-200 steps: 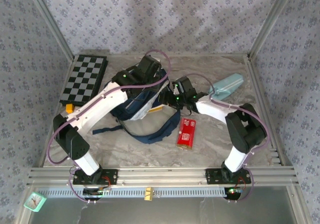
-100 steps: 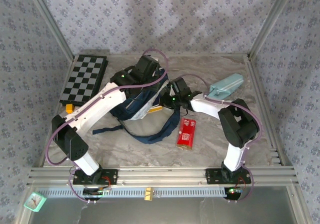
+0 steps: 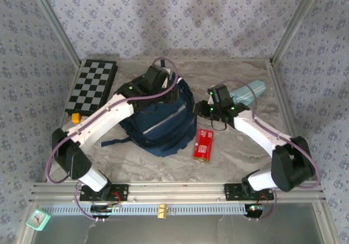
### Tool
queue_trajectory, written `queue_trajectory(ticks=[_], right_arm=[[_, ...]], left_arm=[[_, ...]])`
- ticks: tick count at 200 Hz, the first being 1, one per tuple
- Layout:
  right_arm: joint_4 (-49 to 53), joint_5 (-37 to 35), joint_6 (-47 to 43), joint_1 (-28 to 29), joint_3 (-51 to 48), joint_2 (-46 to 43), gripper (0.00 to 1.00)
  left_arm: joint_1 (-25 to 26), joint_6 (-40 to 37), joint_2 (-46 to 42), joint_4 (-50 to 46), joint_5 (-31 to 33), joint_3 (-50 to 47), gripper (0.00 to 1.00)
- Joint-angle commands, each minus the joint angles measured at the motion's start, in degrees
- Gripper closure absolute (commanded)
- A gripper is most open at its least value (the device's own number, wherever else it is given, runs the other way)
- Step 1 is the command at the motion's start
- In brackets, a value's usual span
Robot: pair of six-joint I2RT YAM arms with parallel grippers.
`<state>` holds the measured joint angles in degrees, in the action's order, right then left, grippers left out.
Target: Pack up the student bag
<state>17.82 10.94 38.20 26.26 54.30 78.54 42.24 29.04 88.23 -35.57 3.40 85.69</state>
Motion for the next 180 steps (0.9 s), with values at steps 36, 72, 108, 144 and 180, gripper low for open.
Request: queue_trajectory(ticks=[36,72,108,144,180], right_arm=[[11.48,1.49,-4.88,3.42,3.28,-3.24,0.56],[9.22,4.33,-0.10,10.33,3.58,0.22,0.54],[5.04,2.74,3.53,16.51,3.13,5.33,0.53],[2.90,2.08,3.68,16.89,1.42,9.26,0.53],[2.82,1.20,3.13,16.09,0.08,11.03,0.53]], left_arm=[[-10.54,9.40,-19.45,5.65,-7.01,-18.74,0.54],[-19.46,12.34,-25.85,3.69,-9.28,-29.22,0.50],[-30.11,15.48,-28.20,5.68,-15.77,-39.12,0.48],[-37.09,15.28,-26.14,9.83,-18.84,-45.01,0.48],[-42.87,14.15,-19.92,15.90,-21.08,-46.84,0.49]])
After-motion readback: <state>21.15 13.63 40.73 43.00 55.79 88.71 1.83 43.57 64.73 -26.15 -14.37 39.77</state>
